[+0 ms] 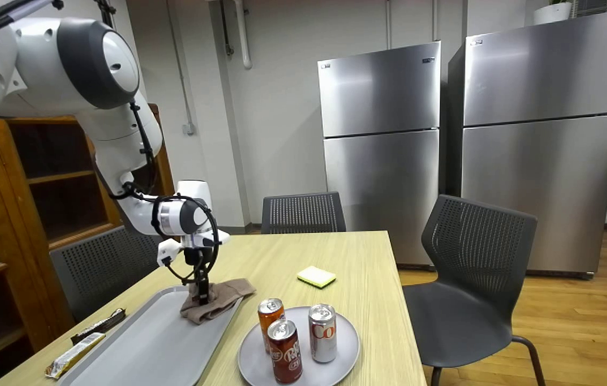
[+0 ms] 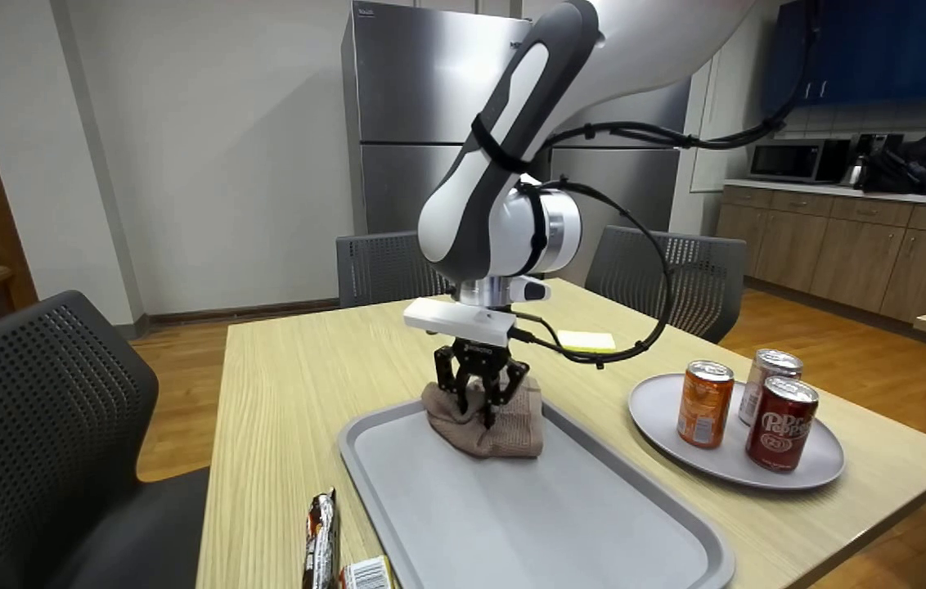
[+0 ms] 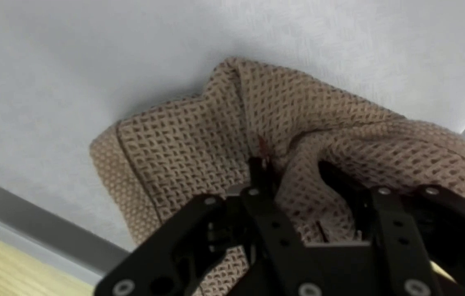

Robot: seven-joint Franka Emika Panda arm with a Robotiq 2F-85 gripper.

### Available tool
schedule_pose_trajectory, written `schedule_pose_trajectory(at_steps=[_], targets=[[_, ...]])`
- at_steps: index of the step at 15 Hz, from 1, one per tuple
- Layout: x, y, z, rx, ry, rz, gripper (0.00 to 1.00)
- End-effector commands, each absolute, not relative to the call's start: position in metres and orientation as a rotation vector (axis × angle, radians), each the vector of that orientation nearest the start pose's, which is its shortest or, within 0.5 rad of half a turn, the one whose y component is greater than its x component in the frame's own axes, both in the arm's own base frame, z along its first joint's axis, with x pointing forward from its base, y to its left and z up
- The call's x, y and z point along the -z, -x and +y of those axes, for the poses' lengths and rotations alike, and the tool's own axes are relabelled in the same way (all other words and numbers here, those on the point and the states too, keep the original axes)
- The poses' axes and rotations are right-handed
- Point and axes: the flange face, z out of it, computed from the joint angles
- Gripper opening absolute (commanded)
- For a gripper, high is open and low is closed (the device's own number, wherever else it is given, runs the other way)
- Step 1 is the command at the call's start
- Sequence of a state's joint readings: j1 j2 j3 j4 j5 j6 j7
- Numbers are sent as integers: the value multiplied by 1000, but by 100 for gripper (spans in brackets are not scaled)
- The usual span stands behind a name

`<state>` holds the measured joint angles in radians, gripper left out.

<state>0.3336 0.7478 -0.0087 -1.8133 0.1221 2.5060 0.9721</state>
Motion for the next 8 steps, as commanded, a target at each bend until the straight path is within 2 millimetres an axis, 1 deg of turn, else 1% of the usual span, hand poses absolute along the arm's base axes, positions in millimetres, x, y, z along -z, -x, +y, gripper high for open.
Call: schedule_pose_trajectory(at_steps=[1, 3, 4, 8], targets=[[-121, -603, 204, -140, 2927, 1164, 5], [-121, -603, 204, -142, 2927, 1163, 2], [-120, -602, 204, -143, 2928, 1162, 6], [-125, -600, 204, -144, 2930, 1158, 4]])
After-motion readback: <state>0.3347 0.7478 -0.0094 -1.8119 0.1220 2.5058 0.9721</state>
